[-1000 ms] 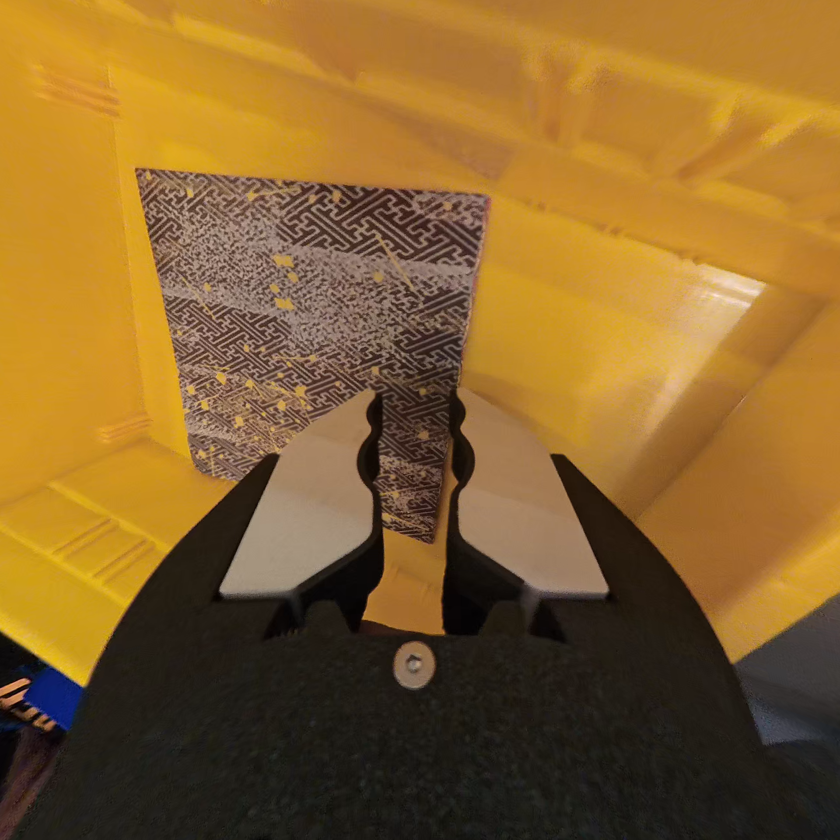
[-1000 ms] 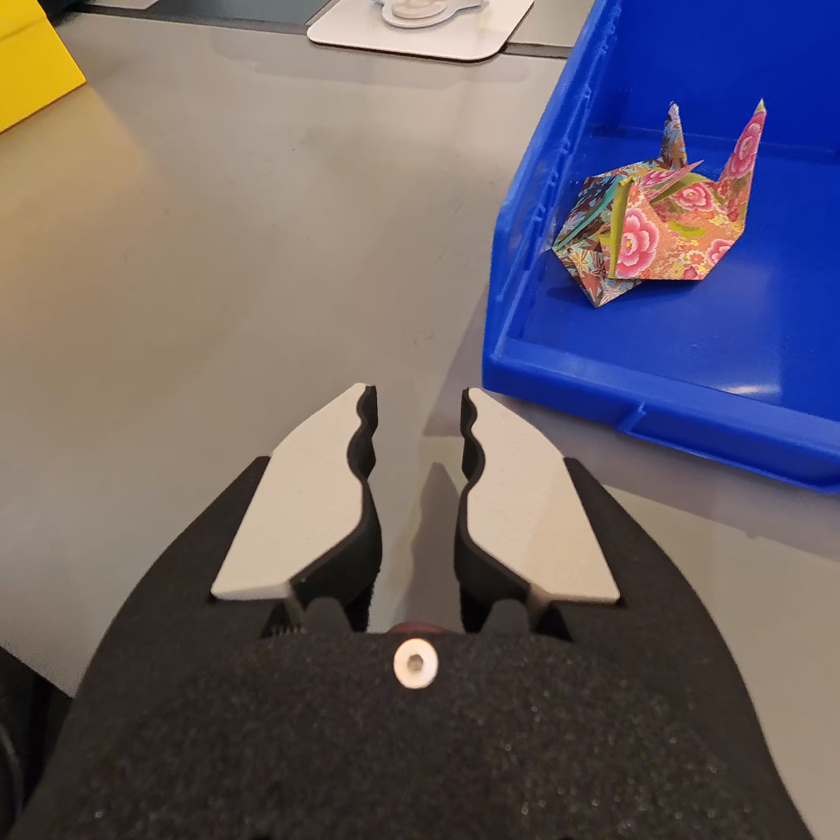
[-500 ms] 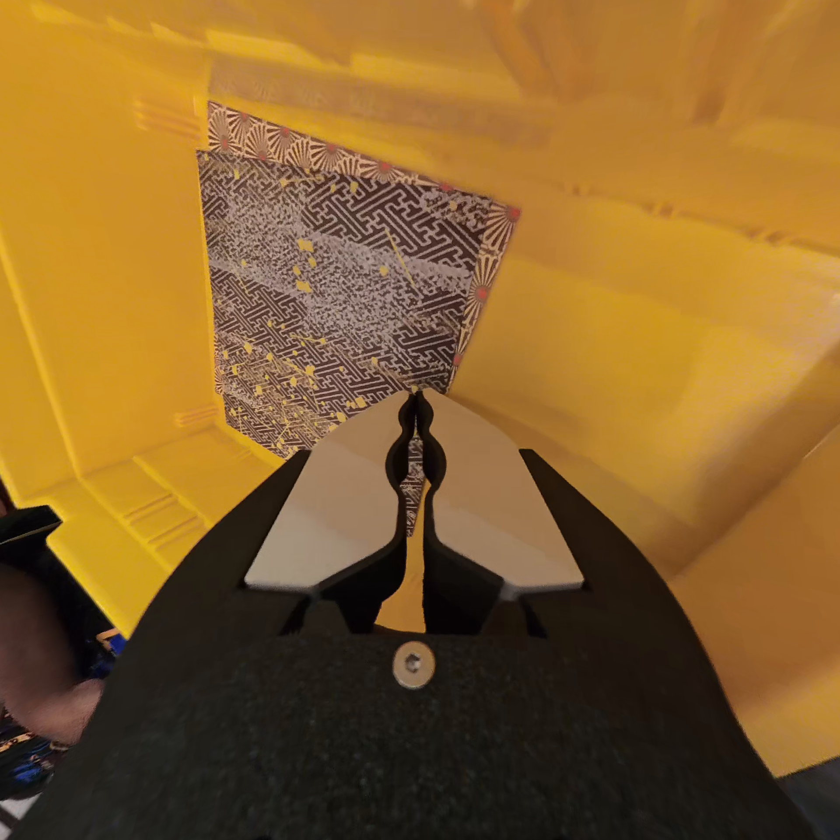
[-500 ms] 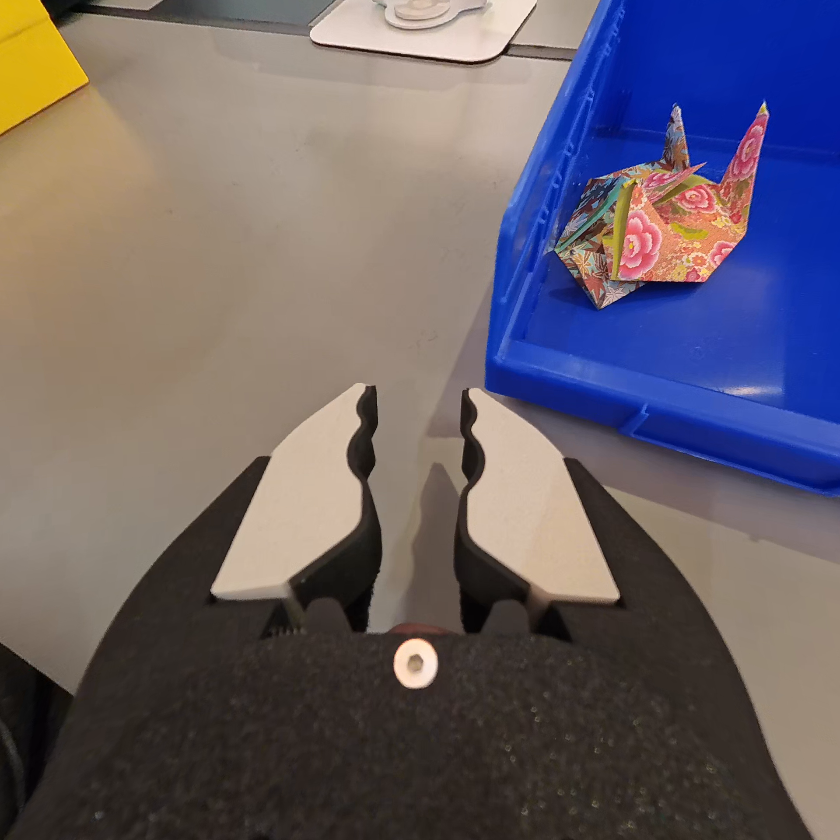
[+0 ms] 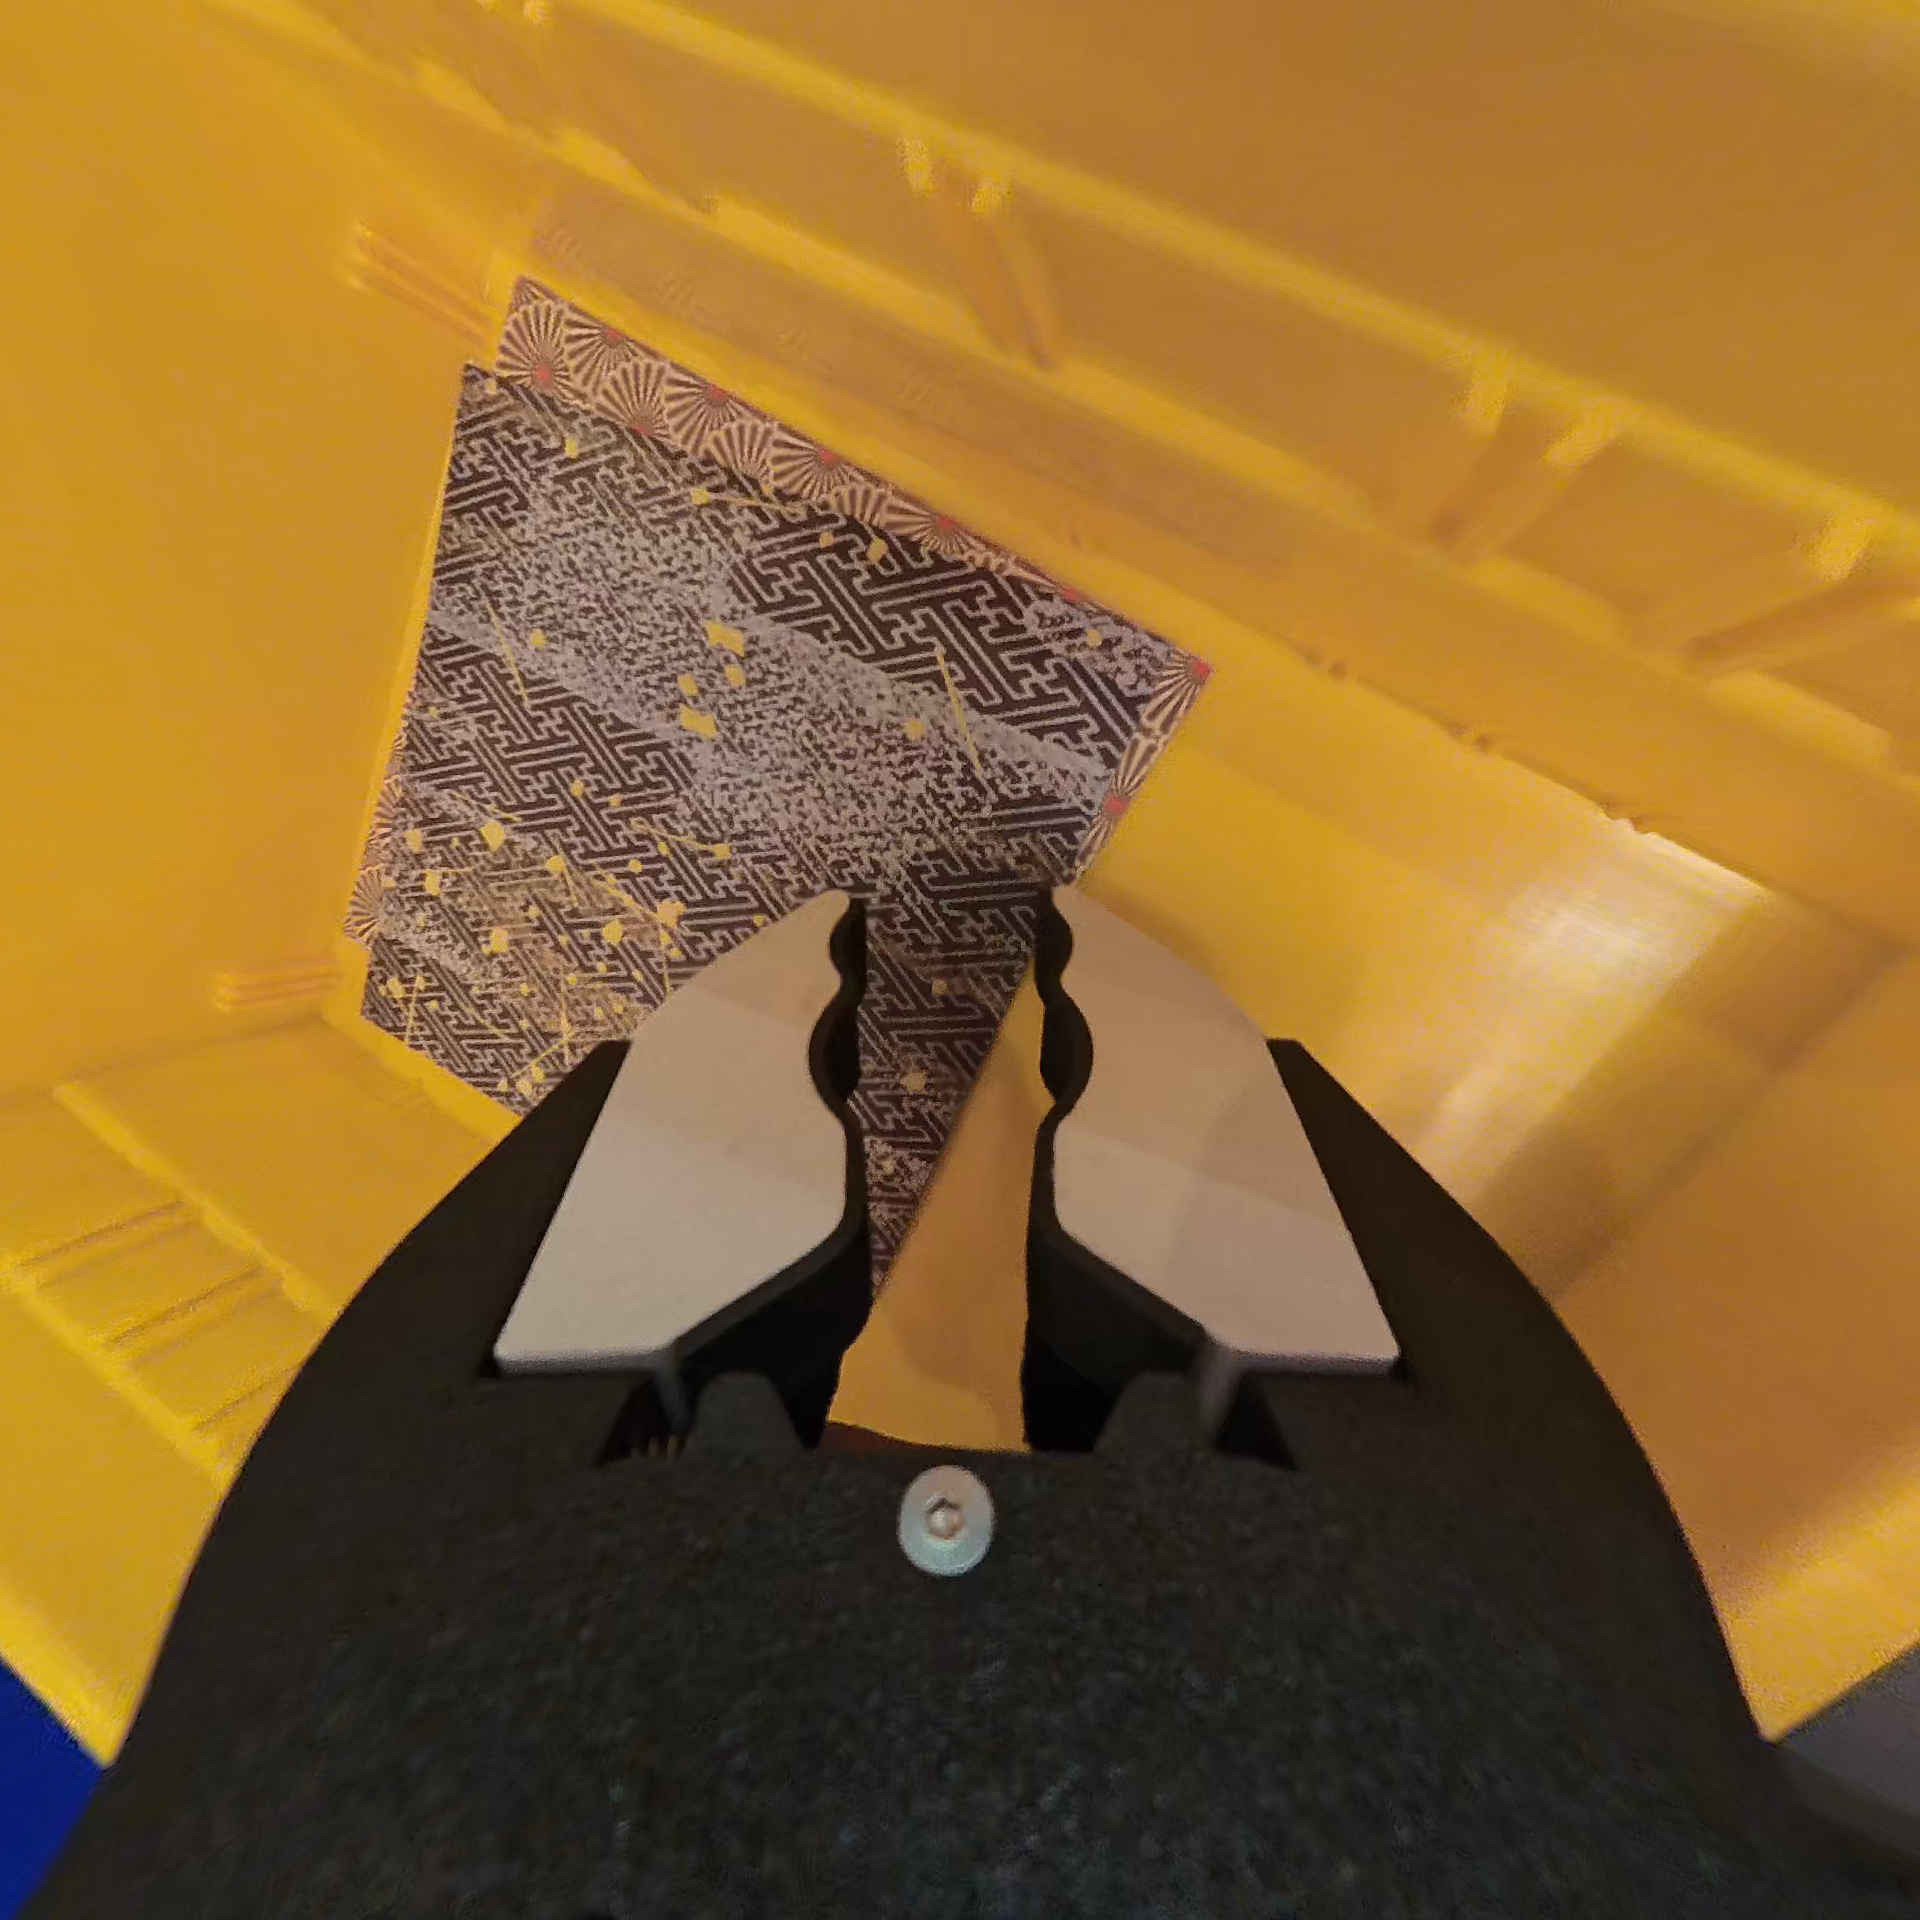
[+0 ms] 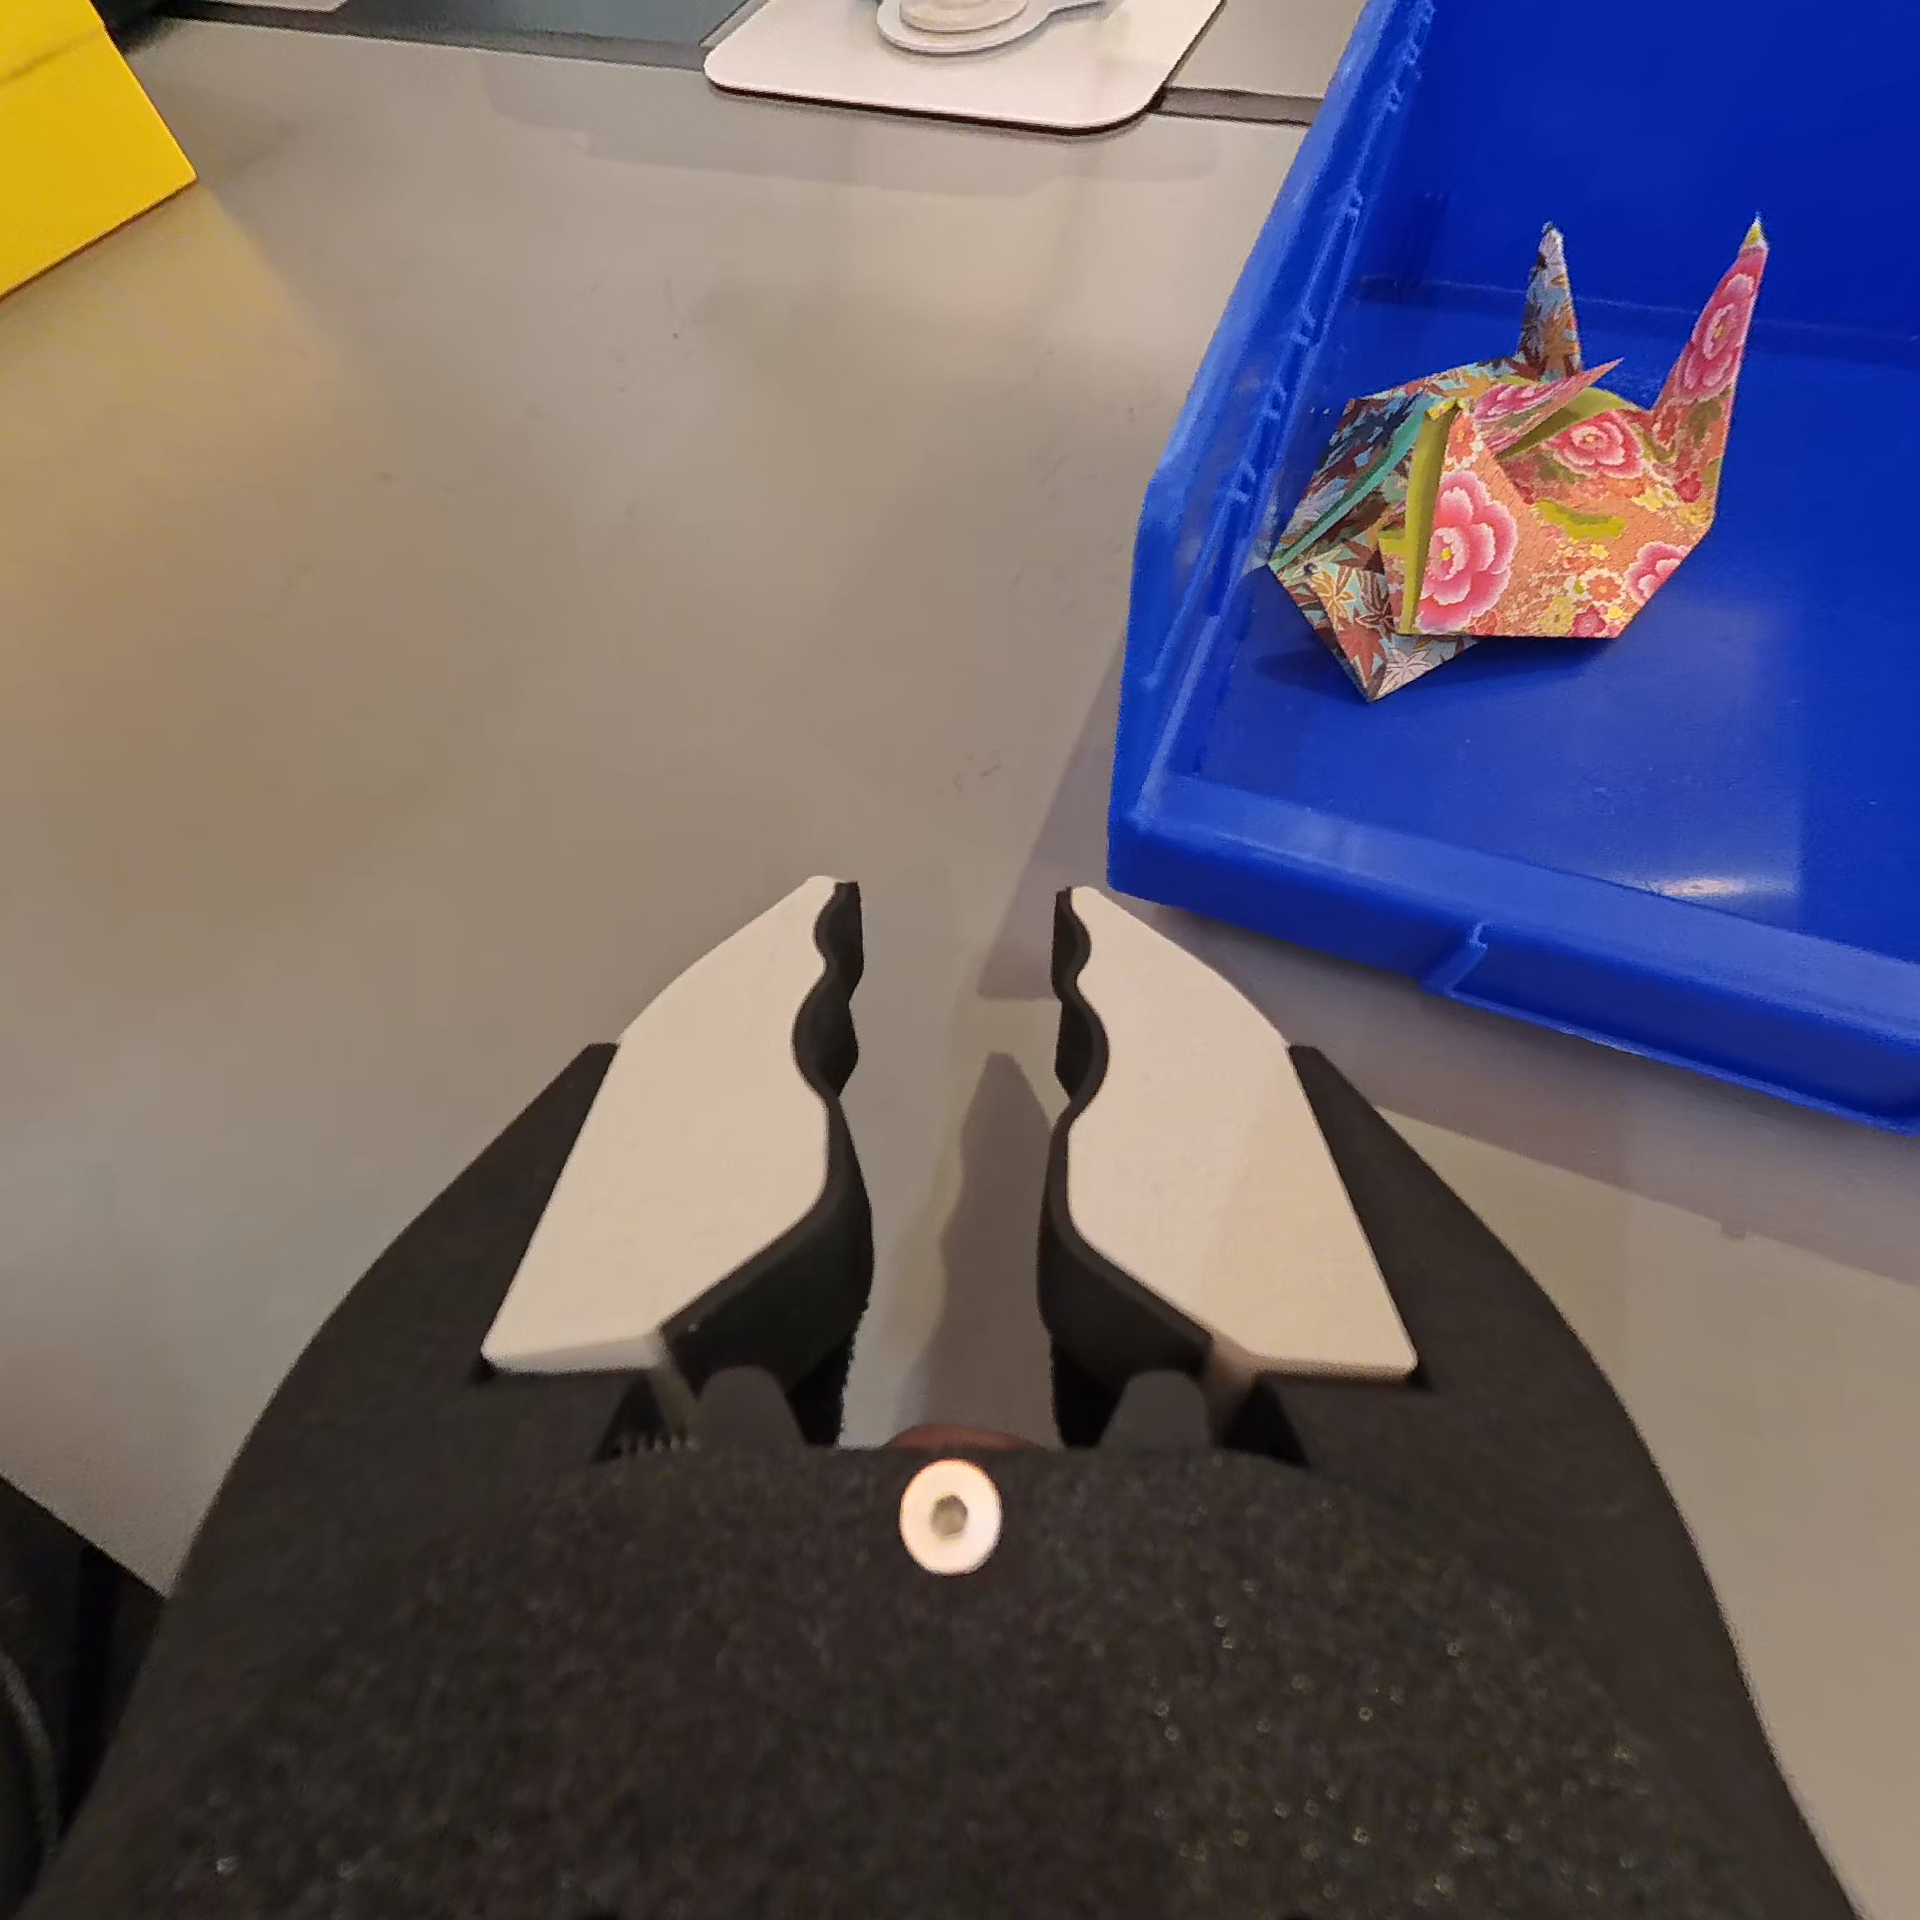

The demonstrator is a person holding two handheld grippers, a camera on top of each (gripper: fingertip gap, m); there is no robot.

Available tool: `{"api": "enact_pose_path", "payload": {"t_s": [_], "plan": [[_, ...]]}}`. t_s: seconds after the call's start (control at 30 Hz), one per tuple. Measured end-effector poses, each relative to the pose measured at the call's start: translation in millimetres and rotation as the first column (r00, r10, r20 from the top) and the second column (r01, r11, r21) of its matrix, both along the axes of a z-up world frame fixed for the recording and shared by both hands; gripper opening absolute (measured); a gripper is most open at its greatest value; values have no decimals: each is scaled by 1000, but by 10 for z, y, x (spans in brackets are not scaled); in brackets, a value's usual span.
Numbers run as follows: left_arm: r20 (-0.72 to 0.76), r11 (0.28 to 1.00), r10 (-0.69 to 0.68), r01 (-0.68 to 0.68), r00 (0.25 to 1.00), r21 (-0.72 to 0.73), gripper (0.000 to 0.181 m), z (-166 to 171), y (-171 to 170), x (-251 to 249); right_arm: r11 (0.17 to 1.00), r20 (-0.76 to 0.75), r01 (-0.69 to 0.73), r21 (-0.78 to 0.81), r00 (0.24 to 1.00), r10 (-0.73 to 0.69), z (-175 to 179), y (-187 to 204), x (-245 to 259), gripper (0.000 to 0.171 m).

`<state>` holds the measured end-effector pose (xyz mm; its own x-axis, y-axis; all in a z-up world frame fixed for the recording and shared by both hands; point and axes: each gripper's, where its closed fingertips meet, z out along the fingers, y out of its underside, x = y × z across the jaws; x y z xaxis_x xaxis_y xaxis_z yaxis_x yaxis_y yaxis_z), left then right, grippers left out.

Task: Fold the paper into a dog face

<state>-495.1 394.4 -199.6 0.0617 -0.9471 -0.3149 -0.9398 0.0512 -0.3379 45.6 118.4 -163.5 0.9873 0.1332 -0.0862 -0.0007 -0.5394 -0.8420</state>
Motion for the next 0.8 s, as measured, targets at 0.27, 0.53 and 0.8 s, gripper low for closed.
{"api": "enact_pose_path", "payload": {"t_s": [0.27,0.53,0.8], "plan": [[13,998,-39,39,999,41,0,-50,-35,72,1000,5,6,-10,1000,-6,7,66,-11,35],[2,972,-14,13,1000,233,0,-9,159,85,1000,30,3,1,1000,-3,103,117,-73,34],[133,955,91,-124,987,269,0,258,357,59,1000,33,-9,14,999,9,163,152,-135,34]]}}
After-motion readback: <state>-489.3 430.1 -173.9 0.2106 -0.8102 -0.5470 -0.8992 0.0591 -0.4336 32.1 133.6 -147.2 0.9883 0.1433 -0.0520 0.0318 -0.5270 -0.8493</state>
